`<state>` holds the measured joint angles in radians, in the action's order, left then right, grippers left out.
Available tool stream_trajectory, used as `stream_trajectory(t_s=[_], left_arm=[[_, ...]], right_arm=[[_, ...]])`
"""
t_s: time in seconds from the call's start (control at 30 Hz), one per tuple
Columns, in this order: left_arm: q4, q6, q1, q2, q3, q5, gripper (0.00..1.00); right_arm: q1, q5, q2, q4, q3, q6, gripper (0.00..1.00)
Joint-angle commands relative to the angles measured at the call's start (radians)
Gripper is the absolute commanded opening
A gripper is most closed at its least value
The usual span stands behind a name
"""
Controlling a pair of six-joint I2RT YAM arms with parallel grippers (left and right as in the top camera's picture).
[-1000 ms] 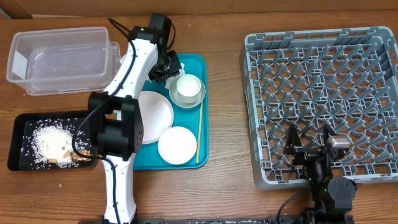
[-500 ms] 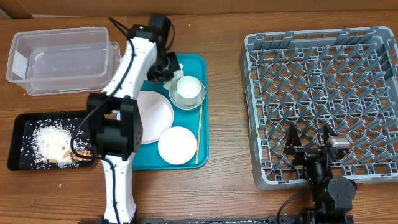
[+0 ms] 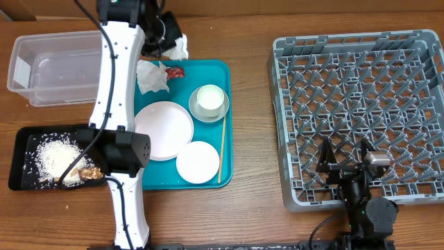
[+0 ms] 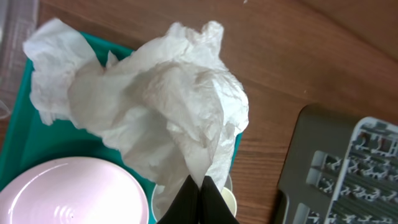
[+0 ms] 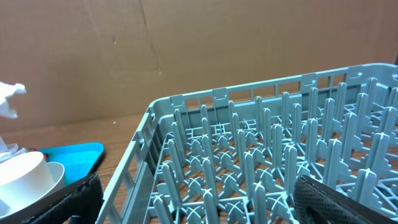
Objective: Sort waste into correct bins and load items into the dishwasher
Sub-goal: 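Carry the tissue into the clear plastic bin and release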
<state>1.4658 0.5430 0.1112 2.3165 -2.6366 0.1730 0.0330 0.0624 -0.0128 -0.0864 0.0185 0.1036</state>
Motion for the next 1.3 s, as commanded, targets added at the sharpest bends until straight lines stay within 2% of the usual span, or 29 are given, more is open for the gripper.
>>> stream_trajectory(t_s=[0.0,0.33,0.4,0.43,0.47,0.5,0.53,0.57,0.73,0.9,0.93,0.97,1.0,1.13,1.17,1.2,1.27], left_arm=[[0.009,-0.019,-0.064,0.002,-0.063,-0.008,0.04],[-0.035,-0.016,-0.259,0.011,-0.05,-0.3,0.04],[-0.062,-0.016,-0.285,0.017,-0.037,-0.319,0.04],[-0.073,-0.016,-0.297,0.018,-0.03,-0.318,0.08],[-0.087,-0.016,-0.309,0.018,-0.018,-0.317,0.17],[-0.096,-0.016,-0.317,0.018,-0.008,-0.312,0.48],[-0.098,-0.016,-0.326,0.018,-0.005,-0.303,0.89],[-0.097,-0.016,-0.333,0.018,-0.003,-0.293,1.0],[-0.066,-0.016,-0.348,0.018,-0.003,-0.156,1.0],[0.002,-0.073,-0.325,0.018,-0.003,0.097,0.99],[0.015,-0.076,-0.314,0.018,-0.003,0.129,0.88],[0.031,-0.075,-0.297,0.018,-0.002,0.158,0.83],[0.041,-0.072,-0.281,0.018,-0.002,0.179,0.82],[0.042,-0.064,-0.183,0.018,-0.003,0.179,0.87],[0.04,-0.064,-0.158,0.018,-0.003,0.163,0.86],[0.036,-0.063,-0.129,0.018,-0.002,0.125,0.79],[0.024,-0.041,-0.077,0.018,-0.002,0.008,0.74]], right_arm=[[0.006,-0.01,0.009,0.006,-0.01,-0.006,1.0],[0.006,-0.01,0.009,0.006,-0.01,-0.006,1.0],[0.006,-0.01,0.009,0.006,-0.01,-0.006,1.0],[0.006,-0.01,0.009,0.006,-0.01,-0.006,1.0],[0.006,-0.01,0.009,0.006,-0.01,-0.006,1.0],[0.006,-0.01,0.009,0.006,-0.01,-0.006,1.0],[0.006,-0.01,0.009,0.006,-0.01,-0.006,1.0],[0.006,-0.01,0.009,0.006,-0.01,-0.006,1.0],[0.006,-0.01,0.009,0.006,-0.01,-0.006,1.0],[0.006,-0.01,0.009,0.006,-0.01,-0.006,1.0],[0.006,-0.01,0.009,0.006,-0.01,-0.006,1.0],[0.006,-0.01,0.009,0.006,-0.01,-0.006,1.0],[0.006,-0.01,0.009,0.006,-0.01,-0.006,1.0],[0.006,-0.01,0.009,0.006,-0.01,-0.006,1.0],[0.006,-0.01,0.009,0.006,-0.01,-0.006,1.0],[0.006,-0.01,0.009,0.006,-0.01,-0.006,1.0],[0.006,-0.01,0.009,0.006,-0.01,-0.006,1.0]])
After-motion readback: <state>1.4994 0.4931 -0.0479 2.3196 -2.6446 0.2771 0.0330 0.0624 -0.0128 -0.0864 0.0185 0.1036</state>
